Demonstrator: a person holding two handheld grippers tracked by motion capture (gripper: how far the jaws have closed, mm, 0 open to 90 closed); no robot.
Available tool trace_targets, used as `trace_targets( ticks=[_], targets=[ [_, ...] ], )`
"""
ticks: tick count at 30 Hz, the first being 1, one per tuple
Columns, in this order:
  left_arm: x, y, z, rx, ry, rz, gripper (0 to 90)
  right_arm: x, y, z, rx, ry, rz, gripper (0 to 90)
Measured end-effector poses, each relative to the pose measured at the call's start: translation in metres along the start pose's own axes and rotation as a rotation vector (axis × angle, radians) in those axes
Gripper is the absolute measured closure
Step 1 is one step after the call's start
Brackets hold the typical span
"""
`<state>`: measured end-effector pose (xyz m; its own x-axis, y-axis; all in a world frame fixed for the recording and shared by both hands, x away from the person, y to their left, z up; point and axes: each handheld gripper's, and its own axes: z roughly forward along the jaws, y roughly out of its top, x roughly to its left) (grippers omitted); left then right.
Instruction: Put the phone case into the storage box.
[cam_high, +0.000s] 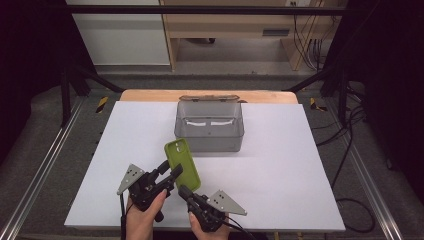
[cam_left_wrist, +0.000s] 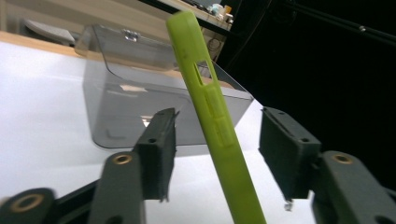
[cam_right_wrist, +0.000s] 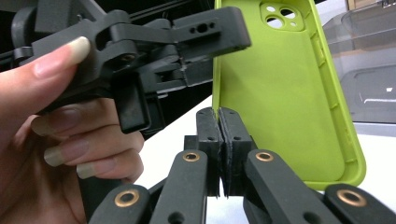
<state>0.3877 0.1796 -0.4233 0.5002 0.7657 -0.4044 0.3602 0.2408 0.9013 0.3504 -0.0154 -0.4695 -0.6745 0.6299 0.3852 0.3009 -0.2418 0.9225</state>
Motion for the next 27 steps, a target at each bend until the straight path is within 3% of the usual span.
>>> trace_targets(
  ticks=[6, 14, 20, 27],
  targets=[
    [-0.001, 0.000, 0.001, 0.013, -0.002, -0.008, 56.1, 0.003, -0.001, 0.002, 0.000, 0.003, -0.011, 87.9],
    [0.001, 0.001, 0.001, 0.020, 0.000, -0.052, 66.0, 0.006, -0.003, 0.003, -0.001, 0.013, -0.011, 87.9],
    [0.003, 0.000, 0.001, 0.042, -0.008, -0.070, 68.7, 0.008, -0.004, 0.004, -0.001, 0.018, -0.011, 87.9],
    [0.006, 0.000, -0.003, 0.017, -0.009, -0.116, 74.6, 0.011, -0.005, 0.006, 0.005, 0.027, -0.013, 87.8]
  ],
)
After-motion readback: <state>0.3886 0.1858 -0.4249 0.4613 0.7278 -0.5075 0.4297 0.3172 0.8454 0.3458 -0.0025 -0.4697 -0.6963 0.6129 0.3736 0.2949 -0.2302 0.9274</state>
